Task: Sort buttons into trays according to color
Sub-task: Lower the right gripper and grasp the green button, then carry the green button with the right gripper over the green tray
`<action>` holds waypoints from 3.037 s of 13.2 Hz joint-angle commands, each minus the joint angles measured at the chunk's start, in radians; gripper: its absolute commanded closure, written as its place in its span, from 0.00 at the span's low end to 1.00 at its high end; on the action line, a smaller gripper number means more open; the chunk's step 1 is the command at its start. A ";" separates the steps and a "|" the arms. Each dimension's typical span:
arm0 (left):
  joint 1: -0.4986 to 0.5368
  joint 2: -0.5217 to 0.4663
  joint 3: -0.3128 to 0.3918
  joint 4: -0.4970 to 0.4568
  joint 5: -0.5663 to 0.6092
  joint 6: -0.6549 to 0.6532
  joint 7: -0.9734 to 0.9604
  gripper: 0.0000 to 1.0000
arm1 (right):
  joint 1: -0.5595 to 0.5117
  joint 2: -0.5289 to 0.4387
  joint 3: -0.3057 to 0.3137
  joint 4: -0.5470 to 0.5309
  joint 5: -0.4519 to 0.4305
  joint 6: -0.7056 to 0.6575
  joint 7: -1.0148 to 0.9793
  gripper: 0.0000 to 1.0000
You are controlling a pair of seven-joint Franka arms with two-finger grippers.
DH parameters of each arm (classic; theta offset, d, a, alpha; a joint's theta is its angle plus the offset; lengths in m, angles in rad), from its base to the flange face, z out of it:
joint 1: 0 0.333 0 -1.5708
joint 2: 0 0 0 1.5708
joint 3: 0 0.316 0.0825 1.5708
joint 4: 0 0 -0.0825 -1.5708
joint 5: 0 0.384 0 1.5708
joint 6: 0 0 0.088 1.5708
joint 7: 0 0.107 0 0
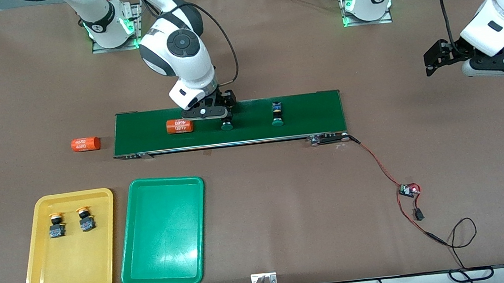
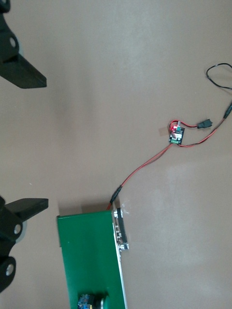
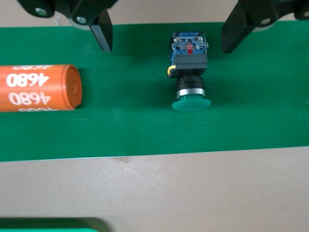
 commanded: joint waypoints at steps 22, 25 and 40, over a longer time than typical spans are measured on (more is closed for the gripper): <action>0.007 0.051 0.007 0.056 0.019 -0.058 -0.021 0.00 | 0.026 0.088 -0.109 0.048 -0.069 0.031 0.029 0.94; 0.007 0.054 0.009 0.058 0.019 -0.058 -0.021 0.00 | 0.024 0.087 -0.115 0.063 -0.068 0.015 0.027 1.00; 0.005 0.088 0.003 0.131 0.064 -0.006 -0.014 0.00 | -0.051 0.228 -0.342 0.542 -0.026 -0.105 -0.605 1.00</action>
